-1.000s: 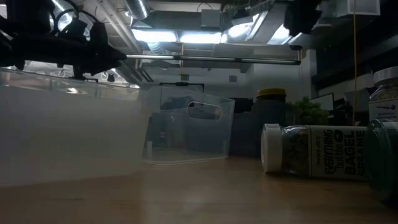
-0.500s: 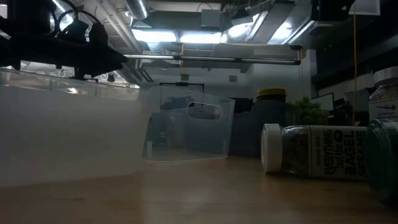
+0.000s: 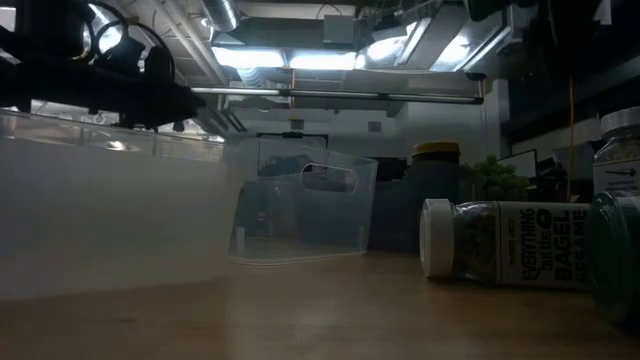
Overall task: Sort spices by type
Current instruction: Put the white seasoning bottle into the top transparent bin
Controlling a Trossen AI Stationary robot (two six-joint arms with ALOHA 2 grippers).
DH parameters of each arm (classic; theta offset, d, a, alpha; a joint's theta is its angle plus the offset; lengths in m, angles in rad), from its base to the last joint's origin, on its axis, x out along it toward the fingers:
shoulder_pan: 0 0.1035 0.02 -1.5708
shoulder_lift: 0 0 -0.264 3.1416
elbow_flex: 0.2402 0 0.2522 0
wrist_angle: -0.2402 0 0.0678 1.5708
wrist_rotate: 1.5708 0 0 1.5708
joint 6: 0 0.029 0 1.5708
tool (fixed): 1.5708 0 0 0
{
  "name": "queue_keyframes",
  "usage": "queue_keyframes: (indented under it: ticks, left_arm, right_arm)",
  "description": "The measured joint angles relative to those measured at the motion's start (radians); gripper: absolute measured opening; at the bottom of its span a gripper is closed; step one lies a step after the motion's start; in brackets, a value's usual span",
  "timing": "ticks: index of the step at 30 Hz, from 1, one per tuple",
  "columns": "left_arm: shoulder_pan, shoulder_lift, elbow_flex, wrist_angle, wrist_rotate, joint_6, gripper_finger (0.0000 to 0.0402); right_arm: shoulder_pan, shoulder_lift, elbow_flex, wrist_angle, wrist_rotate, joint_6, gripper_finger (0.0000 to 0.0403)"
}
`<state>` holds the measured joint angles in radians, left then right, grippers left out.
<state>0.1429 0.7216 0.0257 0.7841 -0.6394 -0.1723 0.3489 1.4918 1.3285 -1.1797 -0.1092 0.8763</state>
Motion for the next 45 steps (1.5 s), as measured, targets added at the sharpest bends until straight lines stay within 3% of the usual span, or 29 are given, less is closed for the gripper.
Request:
queue_keyframes:
  ticks: [13, 19, 34, 45]
  left_arm:
    - [0.000, 0.000, 0.000, -0.019, 0.000, -0.002, 0.0155]
    - [0.000, 0.000, 0.000, -0.019, 0.000, -0.002, 0.0155]
    - [0.000, 0.000, 0.000, -0.019, 0.000, -0.003, 0.0155]
    - [0.000, 0.000, 0.000, -0.019, 0.000, -0.003, 0.0155]
  right_arm:
    - [0.060, 0.145, 0.000, -0.004, -0.010, -0.028, 0.0284]
    - [0.064, 0.194, 0.000, -0.005, -0.068, -0.028, 0.0283]
    - [0.064, 0.261, -0.010, -0.002, -0.112, -0.030, 0.0283]
    - [0.064, 0.261, -0.015, -0.001, -0.128, -0.241, 0.0283]
